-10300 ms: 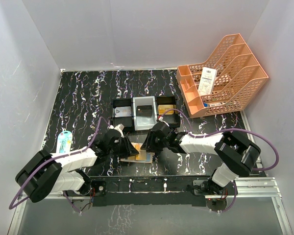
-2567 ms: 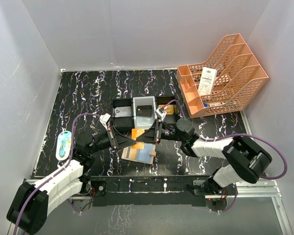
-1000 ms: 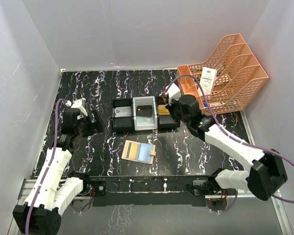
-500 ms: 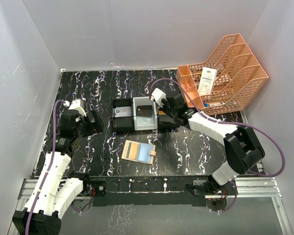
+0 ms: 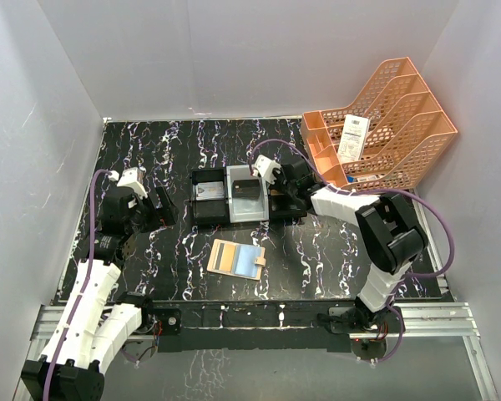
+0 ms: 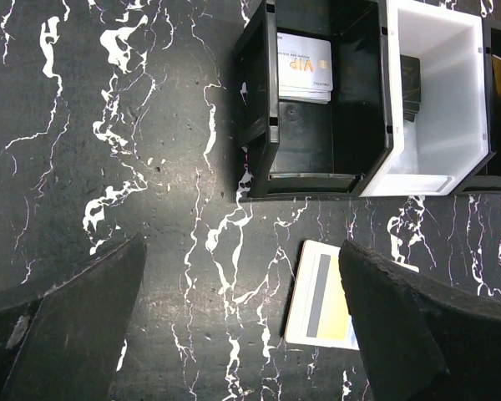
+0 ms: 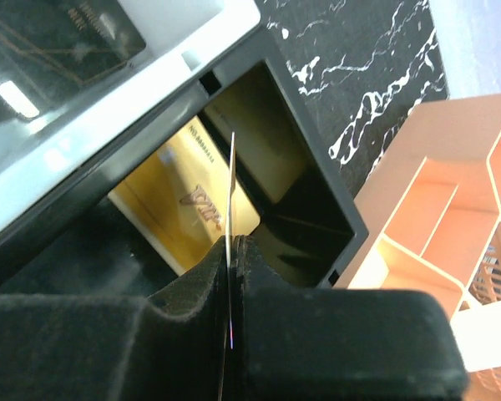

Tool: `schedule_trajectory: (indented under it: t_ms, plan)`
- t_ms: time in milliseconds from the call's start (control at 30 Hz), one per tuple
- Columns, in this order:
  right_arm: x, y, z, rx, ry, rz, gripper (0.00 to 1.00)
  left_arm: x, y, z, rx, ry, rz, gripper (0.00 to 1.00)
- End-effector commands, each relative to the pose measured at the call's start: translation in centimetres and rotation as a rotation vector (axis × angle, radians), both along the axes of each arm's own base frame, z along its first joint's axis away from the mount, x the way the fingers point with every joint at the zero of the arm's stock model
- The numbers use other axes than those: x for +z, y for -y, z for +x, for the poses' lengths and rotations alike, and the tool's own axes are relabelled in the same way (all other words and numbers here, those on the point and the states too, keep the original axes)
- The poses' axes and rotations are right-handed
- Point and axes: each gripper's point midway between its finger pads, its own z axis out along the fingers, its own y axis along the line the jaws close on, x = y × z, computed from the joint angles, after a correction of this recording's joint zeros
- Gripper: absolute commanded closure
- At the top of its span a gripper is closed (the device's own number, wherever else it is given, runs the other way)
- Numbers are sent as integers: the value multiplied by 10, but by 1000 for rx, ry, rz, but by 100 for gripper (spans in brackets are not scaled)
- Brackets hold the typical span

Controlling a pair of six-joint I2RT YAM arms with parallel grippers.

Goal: Take the credit cards out of the card holder

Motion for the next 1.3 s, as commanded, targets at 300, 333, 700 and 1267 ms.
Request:
schedule_trajectory:
  t_ms: [300, 333, 700, 1267]
  plan:
    - [23, -22, 47, 50, 186, 42, 100, -1, 4, 2, -33, 10, -1, 1]
    - [20, -22, 47, 54, 182, 40, 100, -2, 4, 2, -34, 8, -1, 1]
    - [5, -18, 40, 36, 156, 45, 76, -4, 7, 3, -53, -2, -9, 1]
    - [-2, -16, 24, 80, 65, 24, 58, -5, 12, 2, -79, -8, -19, 1]
